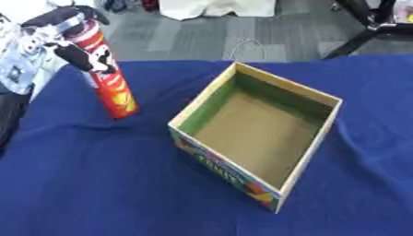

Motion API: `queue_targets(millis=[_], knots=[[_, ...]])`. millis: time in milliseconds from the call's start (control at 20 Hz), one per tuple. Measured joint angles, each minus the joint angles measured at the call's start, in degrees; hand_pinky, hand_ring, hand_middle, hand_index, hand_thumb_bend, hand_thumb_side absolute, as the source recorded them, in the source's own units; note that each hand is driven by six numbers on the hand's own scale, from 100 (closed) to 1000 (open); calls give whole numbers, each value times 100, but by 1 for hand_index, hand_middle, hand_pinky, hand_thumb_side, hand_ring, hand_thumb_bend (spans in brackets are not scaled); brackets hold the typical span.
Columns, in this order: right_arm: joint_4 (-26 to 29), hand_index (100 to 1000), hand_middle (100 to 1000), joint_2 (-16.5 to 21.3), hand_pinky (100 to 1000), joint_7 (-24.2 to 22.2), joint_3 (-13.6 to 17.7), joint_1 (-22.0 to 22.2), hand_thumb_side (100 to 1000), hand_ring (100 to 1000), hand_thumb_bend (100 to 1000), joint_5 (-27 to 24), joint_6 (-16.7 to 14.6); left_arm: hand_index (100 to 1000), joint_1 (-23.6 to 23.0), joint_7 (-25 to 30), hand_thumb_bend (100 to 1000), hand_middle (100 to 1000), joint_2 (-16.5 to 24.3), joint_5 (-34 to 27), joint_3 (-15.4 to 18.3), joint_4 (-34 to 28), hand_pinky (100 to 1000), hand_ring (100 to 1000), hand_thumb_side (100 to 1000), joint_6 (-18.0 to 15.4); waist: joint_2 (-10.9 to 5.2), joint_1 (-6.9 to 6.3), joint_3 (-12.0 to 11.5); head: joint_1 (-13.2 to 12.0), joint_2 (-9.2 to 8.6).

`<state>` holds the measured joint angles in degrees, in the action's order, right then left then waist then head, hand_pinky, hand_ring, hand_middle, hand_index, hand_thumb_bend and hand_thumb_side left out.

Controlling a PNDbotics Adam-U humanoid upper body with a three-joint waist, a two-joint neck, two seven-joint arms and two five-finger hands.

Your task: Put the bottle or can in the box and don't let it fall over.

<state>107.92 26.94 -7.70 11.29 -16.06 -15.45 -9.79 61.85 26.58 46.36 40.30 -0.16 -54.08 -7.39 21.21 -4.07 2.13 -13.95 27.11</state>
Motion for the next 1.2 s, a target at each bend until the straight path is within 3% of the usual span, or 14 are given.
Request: queue_targets(millis=[50, 100, 300, 550, 700, 950, 1200], knots=[[0, 982, 757, 0, 1000, 3, 0, 0, 756, 692, 100, 0, 1, 805, 0, 15, 488, 815, 0, -12, 0, 0, 301, 540, 100, -3, -1, 1, 0, 0, 0], [0, 982, 757, 0, 1000, 5, 0, 0, 755, 692, 100, -1, 2, 795, 0, 25, 458, 735, 0, -28, 1, 0, 280, 521, 100, 4, -1, 1, 0, 0, -1], [2, 980, 756, 0, 1000, 26, 3, -2, 753, 692, 100, -2, -11, 768, 0, 31, 392, 672, 0, -64, 2, 0, 281, 507, 100, 17, -1, 2, 0, 0, -4], [28, 979, 755, -1, 1000, 55, 29, -4, 750, 692, 100, -2, -22, 634, -22, -104, 325, 557, 0, -119, 4, 0, 222, 457, 100, 40, -1, 3, 1, 0, -6], [36, 978, 754, -2, 1000, 66, 29, -6, 749, 692, 100, -2, -31, 548, -81, -397, 318, 474, -1, -124, 4, -1, 100, 372, 100, 21, -1, 3, 14, 0, -7], [51, 977, 754, -8, 1000, 72, 30, -9, 748, 692, 100, -11, -32, 471, -235, -1197, 363, 398, -19, -59, 1, -10, 100, 299, 100, -101, -1, 4, 26, -1, -11], [69, 977, 753, -22, 1000, 82, 31, -10, 746, 693, 100, -44, -40, 385, -315, -1873, 326, 289, -51, 60, 0, -6, 100, 199, 100, -247, 0, 7, 26, -1, -11]])
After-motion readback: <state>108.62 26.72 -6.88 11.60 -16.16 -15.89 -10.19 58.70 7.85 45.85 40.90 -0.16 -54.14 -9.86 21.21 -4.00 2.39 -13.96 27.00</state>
